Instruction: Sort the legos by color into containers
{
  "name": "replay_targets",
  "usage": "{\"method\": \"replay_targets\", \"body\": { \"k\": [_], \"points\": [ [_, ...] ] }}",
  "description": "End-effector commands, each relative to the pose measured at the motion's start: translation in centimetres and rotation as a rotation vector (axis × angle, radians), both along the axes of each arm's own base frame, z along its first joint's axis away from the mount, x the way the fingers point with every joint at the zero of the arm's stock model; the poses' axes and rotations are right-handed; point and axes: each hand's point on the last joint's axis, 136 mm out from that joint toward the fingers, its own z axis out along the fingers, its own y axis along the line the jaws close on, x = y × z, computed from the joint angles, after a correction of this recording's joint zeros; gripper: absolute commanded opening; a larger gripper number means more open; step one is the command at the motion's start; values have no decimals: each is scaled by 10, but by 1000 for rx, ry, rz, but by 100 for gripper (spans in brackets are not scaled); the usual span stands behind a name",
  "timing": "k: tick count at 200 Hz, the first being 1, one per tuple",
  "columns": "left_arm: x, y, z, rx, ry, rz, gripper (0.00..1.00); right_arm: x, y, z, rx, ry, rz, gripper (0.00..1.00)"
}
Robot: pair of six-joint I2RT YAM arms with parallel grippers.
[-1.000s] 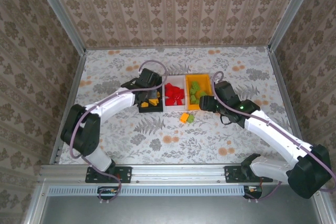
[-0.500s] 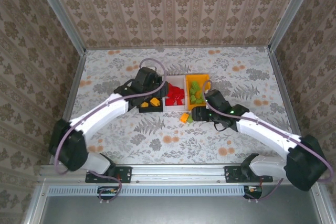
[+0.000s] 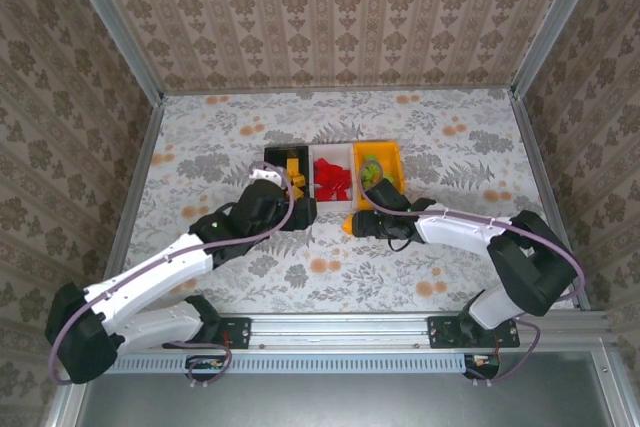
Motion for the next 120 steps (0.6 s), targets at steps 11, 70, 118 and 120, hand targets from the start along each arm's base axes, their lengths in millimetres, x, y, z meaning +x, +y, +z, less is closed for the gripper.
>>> {"method": "replay_targets", "body": {
  "k": [11,70,118,120],
  "points": [
    [-2,7,-1,-43,2,60,100,1,-15,-9,-43,14,-71,65],
    [-10,15,-12,-57,16,75,100,-16,-53,3,-93,-19,-136,59],
    [-13,22,-15,-57,17,90,100,1,-29,5,-48,-28,-67,70],
    [-14,22,-15,-57,18,89,100,2,-28,5,-47,-27,-66,70]
  ]
}}
